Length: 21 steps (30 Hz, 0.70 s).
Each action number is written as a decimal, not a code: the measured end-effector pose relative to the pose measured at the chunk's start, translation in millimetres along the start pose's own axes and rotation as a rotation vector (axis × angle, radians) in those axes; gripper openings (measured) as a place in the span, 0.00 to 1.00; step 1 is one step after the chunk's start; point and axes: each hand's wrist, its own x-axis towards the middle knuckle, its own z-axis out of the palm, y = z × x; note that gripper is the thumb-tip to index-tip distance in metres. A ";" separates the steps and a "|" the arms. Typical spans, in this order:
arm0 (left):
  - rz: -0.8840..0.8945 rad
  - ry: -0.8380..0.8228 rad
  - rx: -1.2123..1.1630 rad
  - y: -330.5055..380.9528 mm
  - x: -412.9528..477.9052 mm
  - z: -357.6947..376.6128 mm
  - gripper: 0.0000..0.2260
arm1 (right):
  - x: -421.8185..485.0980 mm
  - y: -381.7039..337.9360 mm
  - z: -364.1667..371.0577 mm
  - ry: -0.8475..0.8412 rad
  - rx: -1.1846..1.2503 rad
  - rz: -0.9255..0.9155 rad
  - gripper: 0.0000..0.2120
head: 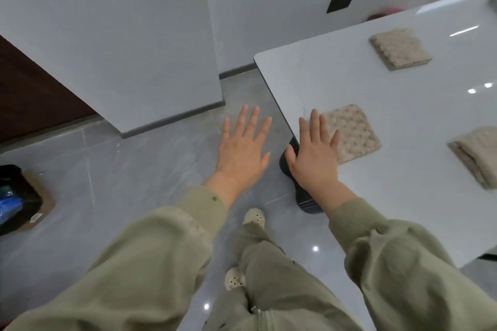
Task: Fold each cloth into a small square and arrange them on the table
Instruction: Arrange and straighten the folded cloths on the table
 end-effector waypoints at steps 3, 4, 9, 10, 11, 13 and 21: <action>0.072 -0.017 0.019 -4.1 37.3 0.9 0.32 | 25.5 8.9 6.3 0.014 0.022 0.082 0.31; 0.099 -0.029 0.027 -5.0 52.2 0.8 0.32 | 35.3 12.8 8.6 0.017 0.024 0.107 0.31; 0.270 -0.104 0.024 0.7 117.1 3.4 0.32 | 68.4 37.4 14.9 -0.007 0.035 0.237 0.31; 0.312 -0.116 0.027 3.1 128.0 3.2 0.31 | 71.8 42.1 14.0 0.001 0.050 0.281 0.30; 0.348 -0.122 0.023 5.8 137.7 3.0 0.31 | 73.9 46.7 13.4 0.014 0.068 0.324 0.30; 0.409 -0.136 0.013 12.3 152.8 3.0 0.30 | 74.8 54.4 13.5 0.011 0.083 0.401 0.31; 0.764 -0.195 -0.005 43.6 213.4 14.5 0.28 | 73.2 71.3 15.3 -0.028 0.130 0.695 0.32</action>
